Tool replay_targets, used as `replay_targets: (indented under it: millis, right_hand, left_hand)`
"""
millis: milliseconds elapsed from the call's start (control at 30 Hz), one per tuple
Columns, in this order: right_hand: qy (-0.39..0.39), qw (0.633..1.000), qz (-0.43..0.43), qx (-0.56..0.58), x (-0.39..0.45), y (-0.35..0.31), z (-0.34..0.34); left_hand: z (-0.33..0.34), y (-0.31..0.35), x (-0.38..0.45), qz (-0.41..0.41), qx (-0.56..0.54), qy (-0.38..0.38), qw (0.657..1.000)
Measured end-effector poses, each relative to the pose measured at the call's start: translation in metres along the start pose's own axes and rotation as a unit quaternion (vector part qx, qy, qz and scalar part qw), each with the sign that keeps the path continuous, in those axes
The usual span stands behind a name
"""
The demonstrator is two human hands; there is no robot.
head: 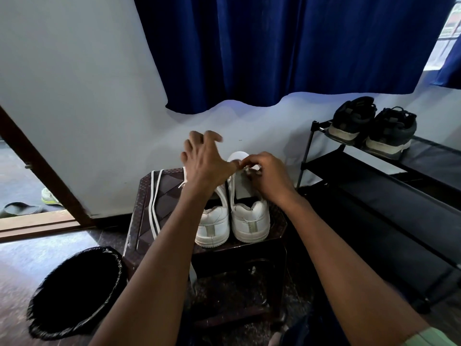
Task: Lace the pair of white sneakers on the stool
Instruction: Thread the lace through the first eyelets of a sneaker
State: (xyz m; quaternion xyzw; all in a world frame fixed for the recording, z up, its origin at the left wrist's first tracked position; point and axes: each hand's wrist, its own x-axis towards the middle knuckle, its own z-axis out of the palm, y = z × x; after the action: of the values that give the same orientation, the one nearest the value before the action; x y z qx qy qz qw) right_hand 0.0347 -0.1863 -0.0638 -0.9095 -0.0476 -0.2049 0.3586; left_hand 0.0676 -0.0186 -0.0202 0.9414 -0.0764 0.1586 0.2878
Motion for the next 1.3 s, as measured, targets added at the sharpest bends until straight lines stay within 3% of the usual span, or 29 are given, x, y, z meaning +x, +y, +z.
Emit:
replay_targets:
  millis: [67,133,333,467,600,667,767,900,933,1033,1100,1133,1167,1233,1300]
  right_hand:
    - [-0.003,1.0,-0.007,-0.022,-0.001,-0.003,0.003]
    - [-0.012,0.999,0.002,-0.053,0.0,-0.004,0.004]
    - [-0.014,0.995,0.069,-0.074,0.002,0.002,-0.004]
    - [-0.063,0.998,0.025,0.012,0.003,-0.002,-0.004]
    - [-0.061,0.998,-0.015,-0.006,0.0,-0.007,0.005]
    - [-0.035,0.994,0.018,0.097,0.0,-0.013,0.003]
    - [-0.018,0.946,0.114,0.303,0.0,-0.02,-0.005]
    - [-0.008,0.985,0.099,0.142,0.002,-0.011,-0.009]
    - [-0.006,0.981,0.095,0.167,0.001,-0.014,-0.009]
    - [0.016,0.9,0.129,0.415,0.002,-0.022,-0.018]
    - [0.014,0.848,0.167,0.502,0.005,-0.023,-0.025]
    - [0.019,0.841,0.183,0.509,0.005,-0.021,-0.027]
    - [0.03,0.862,0.189,0.468,0.005,-0.019,-0.027]
    - [0.044,0.953,0.145,0.261,0.001,-0.016,-0.024]
    - [0.036,0.996,0.067,0.051,-0.002,-0.015,-0.018]
  left_hand:
    - [0.0,0.001,0.001,0.008,-0.037,-0.089,0.995]
    - [0.001,0.001,-0.001,-0.008,-0.064,-0.125,0.99]
    - [-0.004,-0.008,0.001,-0.028,-0.081,-0.113,0.99]
    - [-0.002,-0.012,0.002,-0.043,-0.098,-0.126,0.986]
    - [-0.001,-0.011,0.003,-0.054,-0.114,-0.125,0.984]
    - [0.0,-0.011,0.003,-0.049,-0.117,-0.12,0.985]
    - [0.002,-0.012,0.002,-0.051,-0.122,-0.118,0.984]
    - [0.002,-0.01,0.001,-0.041,-0.124,-0.115,0.985]
    - [0.001,-0.009,0.0,-0.04,-0.122,-0.114,0.985]
    - [-0.001,-0.007,-0.001,-0.044,-0.11,-0.116,0.986]
    - [-0.003,-0.006,-0.002,-0.049,-0.103,-0.115,0.987]
    - [-0.003,-0.006,-0.002,-0.05,-0.102,-0.113,0.987]
    - [-0.003,-0.005,-0.003,-0.05,-0.101,-0.113,0.987]
    - [-0.003,-0.003,-0.004,-0.055,-0.1,-0.111,0.987]
    - [-0.004,0.0,-0.005,-0.059,-0.103,-0.102,0.988]
